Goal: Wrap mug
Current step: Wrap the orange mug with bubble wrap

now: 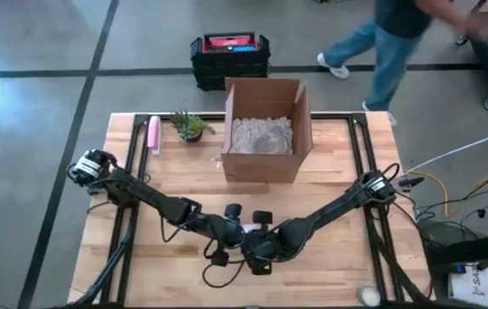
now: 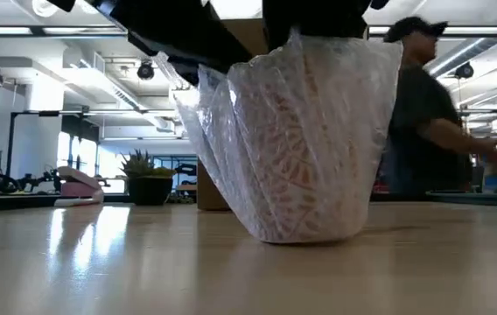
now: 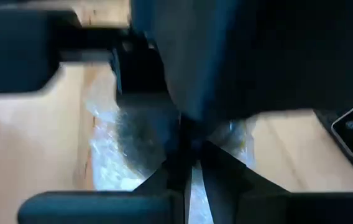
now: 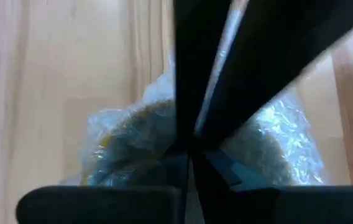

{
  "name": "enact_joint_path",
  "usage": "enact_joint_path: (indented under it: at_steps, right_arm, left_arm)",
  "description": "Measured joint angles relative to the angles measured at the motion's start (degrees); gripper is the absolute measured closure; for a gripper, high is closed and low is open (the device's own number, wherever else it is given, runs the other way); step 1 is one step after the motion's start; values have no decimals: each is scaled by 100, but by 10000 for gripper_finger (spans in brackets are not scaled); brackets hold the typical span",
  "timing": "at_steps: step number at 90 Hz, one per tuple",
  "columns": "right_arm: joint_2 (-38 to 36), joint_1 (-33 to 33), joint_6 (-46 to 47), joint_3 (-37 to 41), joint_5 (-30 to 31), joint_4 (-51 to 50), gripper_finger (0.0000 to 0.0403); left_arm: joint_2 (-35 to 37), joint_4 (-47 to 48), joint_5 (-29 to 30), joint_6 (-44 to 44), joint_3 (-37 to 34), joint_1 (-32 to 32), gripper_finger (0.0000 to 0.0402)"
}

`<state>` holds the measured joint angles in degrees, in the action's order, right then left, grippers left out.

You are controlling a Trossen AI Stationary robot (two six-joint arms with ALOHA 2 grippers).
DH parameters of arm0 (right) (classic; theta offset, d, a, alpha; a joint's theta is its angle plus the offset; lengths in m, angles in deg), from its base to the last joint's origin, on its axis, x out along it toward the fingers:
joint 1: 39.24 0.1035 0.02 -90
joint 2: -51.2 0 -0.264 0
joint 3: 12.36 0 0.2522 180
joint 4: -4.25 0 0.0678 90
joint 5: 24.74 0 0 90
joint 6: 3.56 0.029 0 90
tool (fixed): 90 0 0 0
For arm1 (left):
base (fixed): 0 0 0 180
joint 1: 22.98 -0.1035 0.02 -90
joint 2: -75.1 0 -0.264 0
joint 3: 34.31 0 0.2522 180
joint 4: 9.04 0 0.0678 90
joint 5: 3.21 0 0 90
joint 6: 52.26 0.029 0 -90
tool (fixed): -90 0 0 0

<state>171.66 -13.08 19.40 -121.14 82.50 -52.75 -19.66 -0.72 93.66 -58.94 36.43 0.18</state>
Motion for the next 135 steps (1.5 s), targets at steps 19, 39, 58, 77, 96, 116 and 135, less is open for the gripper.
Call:
enact_joint_path:
  at_steps: [19, 39, 58, 77, 96, 116, 135]
  right_arm:
    - [7, -2, -3, 15, -42, 43, 395]
    - [-5, 8, -7, -10, -72, -8, 395]
    - [-164, 7, -47, -157, -133, -189, 395]
    - [-418, 22, -51, -462, -424, -877, 395]
    - [-469, 16, 141, -551, -1159, -1390, 395]
    - [-274, -14, 140, -494, -1130, -1348, 395]
    - [128, -86, -83, -507, -1066, -1248, 395]
  left_arm:
    - [-196, -39, 19, -7, 0, -21, 381]
    - [-337, -113, 17, -22, 22, -28, 381]
    - [-283, -55, 11, -14, 20, -28, 381]
    - [-271, -49, 13, -1, 16, -31, 381]
    - [-271, -72, 13, 0, 15, -30, 381]
    - [-271, -107, 13, 0, 15, -31, 381]
    - [-271, -152, 11, -1, 15, -31, 381]
